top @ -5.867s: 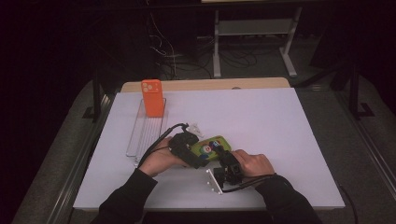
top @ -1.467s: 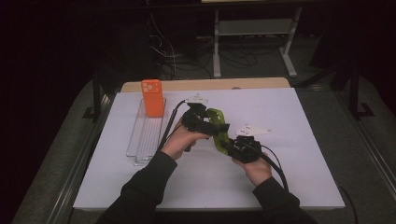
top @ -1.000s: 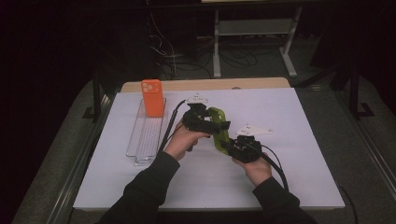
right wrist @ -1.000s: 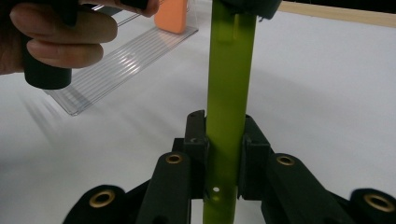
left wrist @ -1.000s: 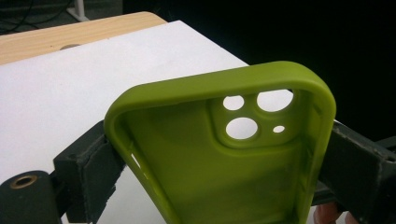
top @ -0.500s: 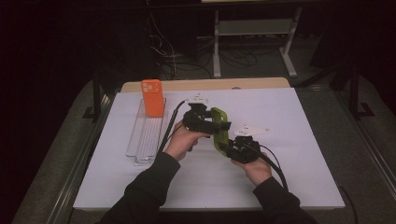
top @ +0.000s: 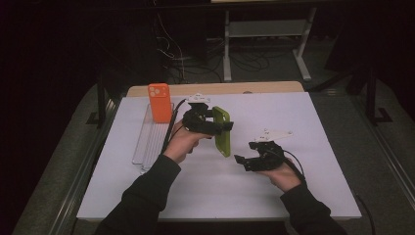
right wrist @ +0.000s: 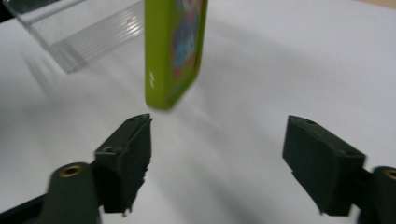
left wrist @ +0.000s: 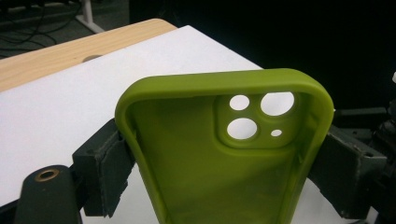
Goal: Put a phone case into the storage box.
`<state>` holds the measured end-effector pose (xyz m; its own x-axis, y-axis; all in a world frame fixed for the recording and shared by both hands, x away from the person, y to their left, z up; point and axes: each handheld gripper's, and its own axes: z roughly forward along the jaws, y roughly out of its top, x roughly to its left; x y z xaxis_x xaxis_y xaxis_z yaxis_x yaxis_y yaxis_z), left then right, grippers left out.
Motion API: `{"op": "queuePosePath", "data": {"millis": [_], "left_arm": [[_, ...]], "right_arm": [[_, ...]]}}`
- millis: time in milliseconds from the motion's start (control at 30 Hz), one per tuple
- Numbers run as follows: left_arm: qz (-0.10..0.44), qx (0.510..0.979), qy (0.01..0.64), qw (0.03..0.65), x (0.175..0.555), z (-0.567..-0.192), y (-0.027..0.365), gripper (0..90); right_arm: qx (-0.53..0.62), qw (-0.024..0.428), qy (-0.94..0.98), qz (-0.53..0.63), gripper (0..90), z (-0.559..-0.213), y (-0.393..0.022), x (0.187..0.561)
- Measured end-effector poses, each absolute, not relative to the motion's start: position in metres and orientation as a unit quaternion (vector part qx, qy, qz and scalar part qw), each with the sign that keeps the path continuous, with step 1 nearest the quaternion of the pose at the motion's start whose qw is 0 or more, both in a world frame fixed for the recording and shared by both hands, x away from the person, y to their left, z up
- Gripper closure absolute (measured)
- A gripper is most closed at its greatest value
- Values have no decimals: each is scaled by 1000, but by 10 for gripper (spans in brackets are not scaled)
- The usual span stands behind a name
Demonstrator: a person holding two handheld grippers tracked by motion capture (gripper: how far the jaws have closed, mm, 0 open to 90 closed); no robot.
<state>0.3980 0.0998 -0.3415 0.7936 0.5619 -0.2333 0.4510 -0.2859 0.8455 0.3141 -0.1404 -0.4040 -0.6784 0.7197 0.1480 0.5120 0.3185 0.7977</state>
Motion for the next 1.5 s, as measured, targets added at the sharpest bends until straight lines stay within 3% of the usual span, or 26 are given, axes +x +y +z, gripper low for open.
{"op": "queuePosePath", "data": {"millis": [400,1033,1500], "left_arm": [[97,805,326,486,404,-318,123,151],[177,786,391,445,423,-283,186,151],[209,766,454,405,444,-280,225,150]], "right_arm": [[355,113,826,424,22,-418,-176,302],[359,119,836,398,2,-437,-198,287],[365,117,834,397,3,-437,-196,287]]}}
